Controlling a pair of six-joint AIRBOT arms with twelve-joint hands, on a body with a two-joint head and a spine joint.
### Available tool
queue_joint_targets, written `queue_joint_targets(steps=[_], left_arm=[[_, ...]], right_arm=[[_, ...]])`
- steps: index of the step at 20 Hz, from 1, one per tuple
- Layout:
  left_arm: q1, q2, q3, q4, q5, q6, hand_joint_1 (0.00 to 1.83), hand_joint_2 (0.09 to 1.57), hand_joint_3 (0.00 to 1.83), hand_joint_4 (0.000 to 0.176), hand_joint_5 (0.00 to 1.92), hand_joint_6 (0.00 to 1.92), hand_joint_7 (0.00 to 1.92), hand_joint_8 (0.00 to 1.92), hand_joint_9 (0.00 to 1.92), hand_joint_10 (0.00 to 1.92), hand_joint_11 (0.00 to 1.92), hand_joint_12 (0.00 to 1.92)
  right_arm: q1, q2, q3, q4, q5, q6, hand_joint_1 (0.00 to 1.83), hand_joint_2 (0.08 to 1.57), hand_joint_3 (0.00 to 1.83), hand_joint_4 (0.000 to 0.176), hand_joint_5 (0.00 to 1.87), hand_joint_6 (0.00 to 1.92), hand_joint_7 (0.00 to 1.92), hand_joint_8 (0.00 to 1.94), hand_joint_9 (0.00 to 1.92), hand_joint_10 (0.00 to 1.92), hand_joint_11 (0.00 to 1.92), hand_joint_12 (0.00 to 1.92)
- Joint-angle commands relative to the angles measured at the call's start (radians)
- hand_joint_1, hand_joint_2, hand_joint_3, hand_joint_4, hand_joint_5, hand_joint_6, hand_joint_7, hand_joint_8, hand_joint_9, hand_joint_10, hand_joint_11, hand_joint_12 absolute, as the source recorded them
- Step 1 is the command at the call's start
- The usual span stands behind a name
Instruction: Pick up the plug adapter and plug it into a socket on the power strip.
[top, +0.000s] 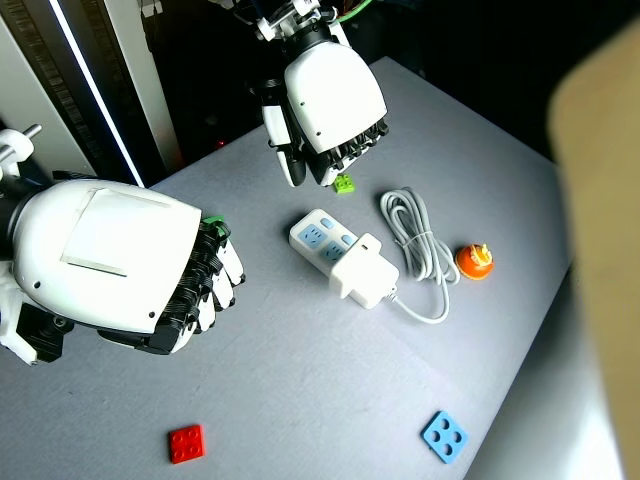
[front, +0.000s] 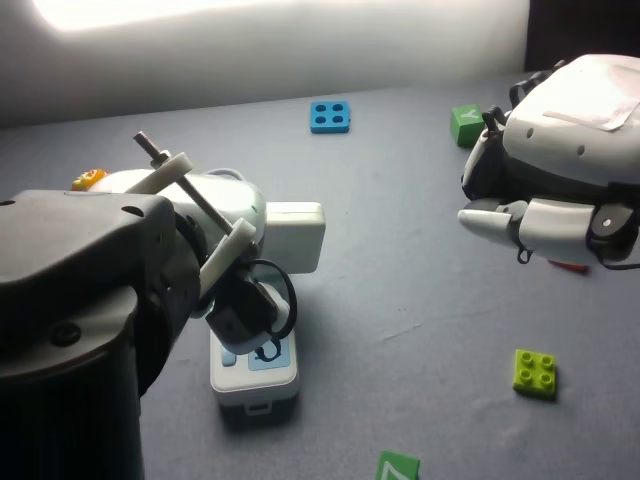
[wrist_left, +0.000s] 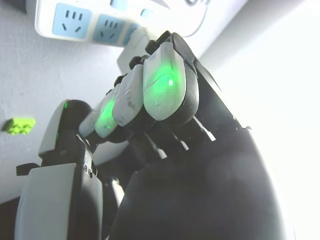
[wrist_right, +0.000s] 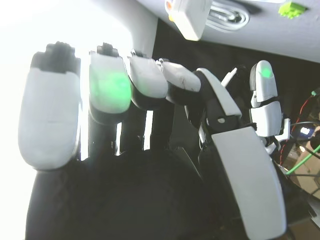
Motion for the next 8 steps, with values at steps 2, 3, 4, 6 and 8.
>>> queue_joint_targets(steps=[2,3,4,6,8], left_arm=[[-0.014,0.010,0.004,0.077,-0.016,0.009,0.75,1.43,0.00,0.000,1.24,1.92,1.37,1.92,1.43,1.92,1.54,1.92],[-0.017,0.011,0.005,0.077,-0.016,0.009,0.76,1.43,0.00,0.000,1.23,1.92,1.37,1.92,1.42,1.92,1.53,1.92],[-0.019,0.012,0.005,0.077,-0.016,0.009,0.75,1.43,0.00,0.000,1.23,1.92,1.37,1.92,1.41,1.92,1.51,1.92],[-0.024,0.013,0.006,0.077,-0.021,0.009,0.76,1.42,0.00,0.000,1.23,1.92,1.37,1.92,1.42,1.92,1.51,1.92],[-0.027,0.015,0.006,0.077,-0.025,0.009,0.76,1.42,0.00,0.000,1.24,1.92,1.36,1.92,1.41,1.92,1.51,1.92]], right_arm=[[0.007,0.006,-0.003,-0.012,0.126,-0.014,0.54,1.44,0.00,0.000,1.06,1.92,1.22,1.94,1.39,1.92,1.60,1.92],[0.005,0.006,-0.003,-0.012,0.143,-0.029,0.53,1.45,0.00,0.000,1.04,1.92,1.21,1.94,1.39,1.92,1.60,1.92],[0.004,0.008,-0.003,-0.012,0.160,-0.044,0.52,1.45,0.00,0.000,1.04,1.92,1.21,1.94,1.38,1.92,1.59,1.92],[0.005,0.010,0.001,-0.067,0.174,-0.024,0.56,1.44,0.00,0.000,1.01,1.92,1.20,1.94,1.37,1.92,1.58,1.92],[-0.008,0.025,0.010,-0.271,0.201,0.167,0.58,1.44,0.00,0.000,1.01,1.92,1.19,1.94,1.36,1.92,1.58,1.92]])
